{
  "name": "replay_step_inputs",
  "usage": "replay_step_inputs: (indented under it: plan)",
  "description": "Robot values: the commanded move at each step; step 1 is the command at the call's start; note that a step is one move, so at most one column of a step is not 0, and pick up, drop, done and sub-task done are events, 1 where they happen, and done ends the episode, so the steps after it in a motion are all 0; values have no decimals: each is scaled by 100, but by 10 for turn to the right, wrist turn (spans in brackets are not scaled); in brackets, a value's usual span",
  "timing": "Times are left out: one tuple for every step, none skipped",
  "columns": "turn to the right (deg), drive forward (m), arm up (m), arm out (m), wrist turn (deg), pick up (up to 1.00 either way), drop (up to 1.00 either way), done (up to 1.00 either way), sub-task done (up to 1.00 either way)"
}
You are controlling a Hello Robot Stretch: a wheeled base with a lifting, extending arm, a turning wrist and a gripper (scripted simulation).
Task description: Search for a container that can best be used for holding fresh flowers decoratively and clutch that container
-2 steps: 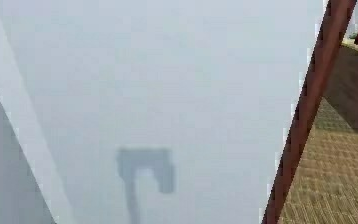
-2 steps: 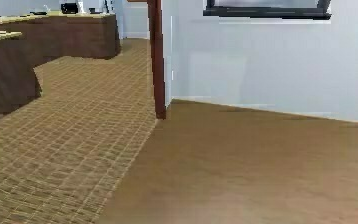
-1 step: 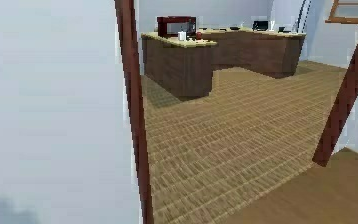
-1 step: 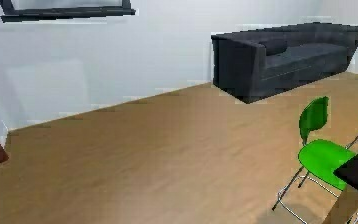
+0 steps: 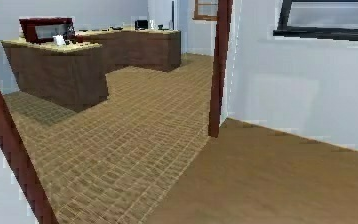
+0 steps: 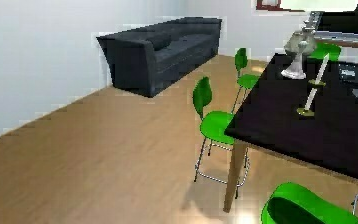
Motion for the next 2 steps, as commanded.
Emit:
replay_step_inputs:
  plan:
    - [0, 100, 0, 0, 0, 0, 0, 0, 0]
    - [30, 0, 0, 0, 0, 0, 0, 0, 0]
